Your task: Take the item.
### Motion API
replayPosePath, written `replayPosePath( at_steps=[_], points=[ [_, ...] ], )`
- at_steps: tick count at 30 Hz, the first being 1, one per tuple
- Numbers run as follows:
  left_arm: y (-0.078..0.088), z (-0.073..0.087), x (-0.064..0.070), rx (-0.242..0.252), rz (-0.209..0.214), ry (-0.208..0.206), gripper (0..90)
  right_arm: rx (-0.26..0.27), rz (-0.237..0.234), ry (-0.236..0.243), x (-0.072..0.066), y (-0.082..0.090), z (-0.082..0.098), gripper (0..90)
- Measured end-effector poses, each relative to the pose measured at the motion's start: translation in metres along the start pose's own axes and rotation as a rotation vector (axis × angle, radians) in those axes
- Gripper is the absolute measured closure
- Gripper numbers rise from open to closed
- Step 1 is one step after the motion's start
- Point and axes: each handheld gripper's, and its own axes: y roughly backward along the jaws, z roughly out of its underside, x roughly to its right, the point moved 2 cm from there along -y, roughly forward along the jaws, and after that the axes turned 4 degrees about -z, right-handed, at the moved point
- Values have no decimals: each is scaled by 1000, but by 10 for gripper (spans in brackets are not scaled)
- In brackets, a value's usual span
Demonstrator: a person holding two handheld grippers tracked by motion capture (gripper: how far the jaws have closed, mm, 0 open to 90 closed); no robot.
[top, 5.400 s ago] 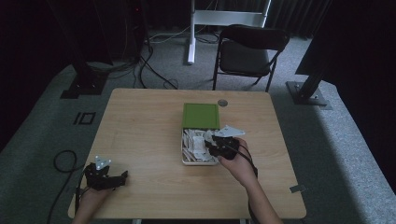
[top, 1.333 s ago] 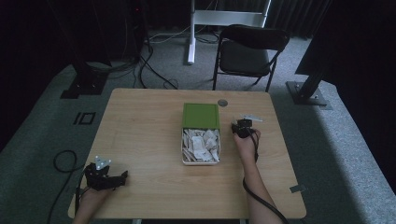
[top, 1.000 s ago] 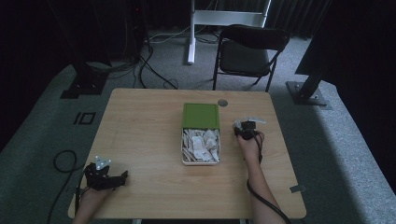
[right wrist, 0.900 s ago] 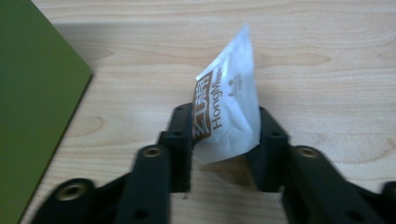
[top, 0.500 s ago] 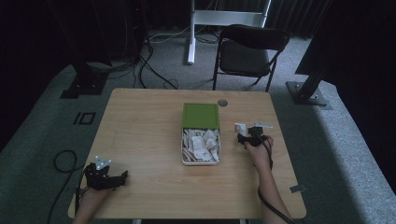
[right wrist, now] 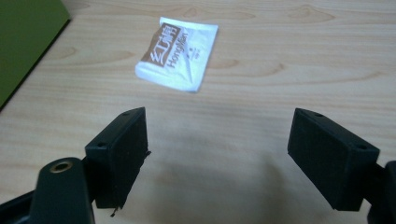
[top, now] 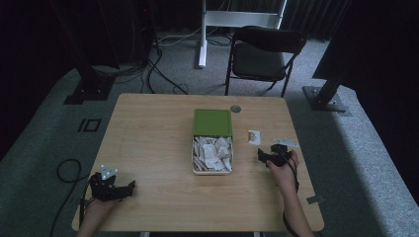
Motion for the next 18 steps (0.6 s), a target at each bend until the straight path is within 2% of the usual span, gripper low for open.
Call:
replayPosePath(
  at_steps=[1, 3, 6, 11, 15, 18],
  points=[
    [0, 0, 0, 0, 0, 0, 14, -2, -2, -3, 1, 2, 1, 193],
    [0, 0, 0, 0, 0, 0, 14, 15, -8, -40, 3, 7, 4, 189],
    [0, 0, 0, 0, 0, 0, 14, 22, 22, -18, 7, 15, 8, 182],
    [0, 0, 0, 0, 0, 0, 14, 25, 45, -38, 13, 27, 17, 181],
    [0, 0, 0, 0, 0, 0, 14, 9, 57, -25, 16, 36, 24, 133],
    [0, 0, 0, 0, 0, 0, 14, 6, 82, -17, 17, 42, 27, 134]
  ],
)
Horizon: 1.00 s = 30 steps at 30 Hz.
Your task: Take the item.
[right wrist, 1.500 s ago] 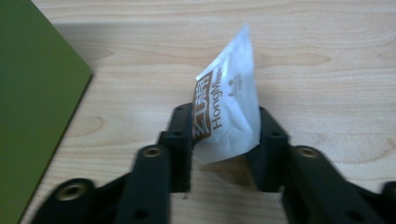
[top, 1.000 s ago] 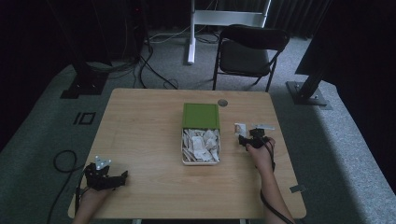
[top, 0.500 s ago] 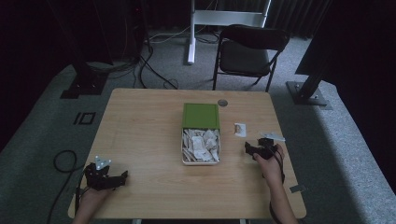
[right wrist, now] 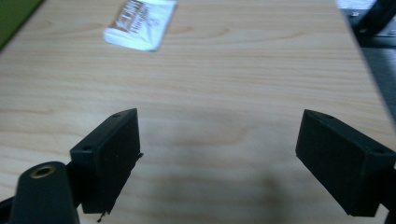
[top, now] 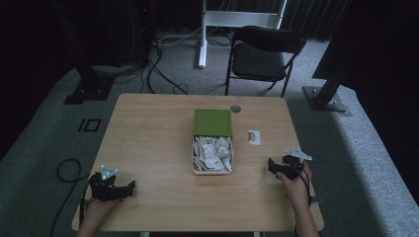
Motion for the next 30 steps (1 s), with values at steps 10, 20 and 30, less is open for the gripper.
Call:
replayPosePath(
  at_steps=[10, 20, 30],
  points=[
    [0, 0, 0, 0, 0, -2, 14, -27, 36, 6, 2, 20, 21, 133],
    [0, 0, 0, 0, 0, -1, 14, -36, 87, 2, 5, 31, 38, 190],
    [0, 0, 0, -1, 0, -3, 14, -57, 73, 0, 2, 44, 56, 194]
  ],
)
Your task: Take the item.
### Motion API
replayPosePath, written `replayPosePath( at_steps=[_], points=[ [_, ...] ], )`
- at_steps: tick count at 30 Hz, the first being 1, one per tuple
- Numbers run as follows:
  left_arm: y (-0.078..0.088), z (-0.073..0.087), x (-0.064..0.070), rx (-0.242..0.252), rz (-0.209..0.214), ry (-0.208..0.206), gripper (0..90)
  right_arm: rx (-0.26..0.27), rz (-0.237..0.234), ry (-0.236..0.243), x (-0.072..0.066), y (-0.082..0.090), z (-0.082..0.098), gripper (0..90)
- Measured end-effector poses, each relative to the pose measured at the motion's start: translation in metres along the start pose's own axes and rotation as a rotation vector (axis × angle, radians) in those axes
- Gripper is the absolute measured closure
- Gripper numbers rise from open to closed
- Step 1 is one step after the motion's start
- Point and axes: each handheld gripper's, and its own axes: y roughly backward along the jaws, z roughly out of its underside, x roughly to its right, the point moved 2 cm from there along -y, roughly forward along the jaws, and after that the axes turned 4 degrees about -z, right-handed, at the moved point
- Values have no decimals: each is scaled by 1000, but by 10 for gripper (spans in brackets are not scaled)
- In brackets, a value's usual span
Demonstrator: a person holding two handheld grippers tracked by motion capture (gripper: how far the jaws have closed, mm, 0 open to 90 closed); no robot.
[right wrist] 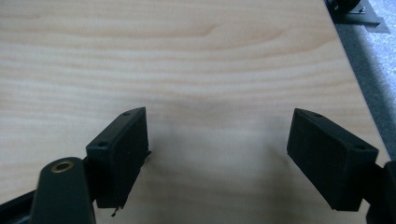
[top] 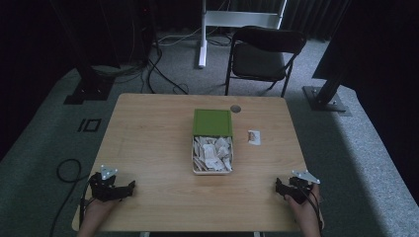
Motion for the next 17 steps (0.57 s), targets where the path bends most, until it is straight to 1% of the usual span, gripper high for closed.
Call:
replayPosePath(
  at_steps=[3, 4, 6, 7, 9, 17],
  points=[
    [0, 0, 0, 1, 0, 2, 14, 17, 4, -6, 2, -1, 3, 152],
    [0, 0, 0, 1, 0, 2, 13, 19, -2, -18, 3, -1, 4, 149],
    [0, 0, 0, 1, 0, 1, 14, 12, -28, -41, 5, -2, 4, 145],
    [0, 0, 0, 1, 0, 2, 14, 13, -24, -46, 6, -2, 4, 143],
    [0, 0, 0, 1, 0, 2, 14, 7, -30, -37, 5, -2, 4, 127],
    [0, 0, 0, 0, 0, 0, 14, 6, -30, -35, 5, -3, 3, 120]
  ],
)
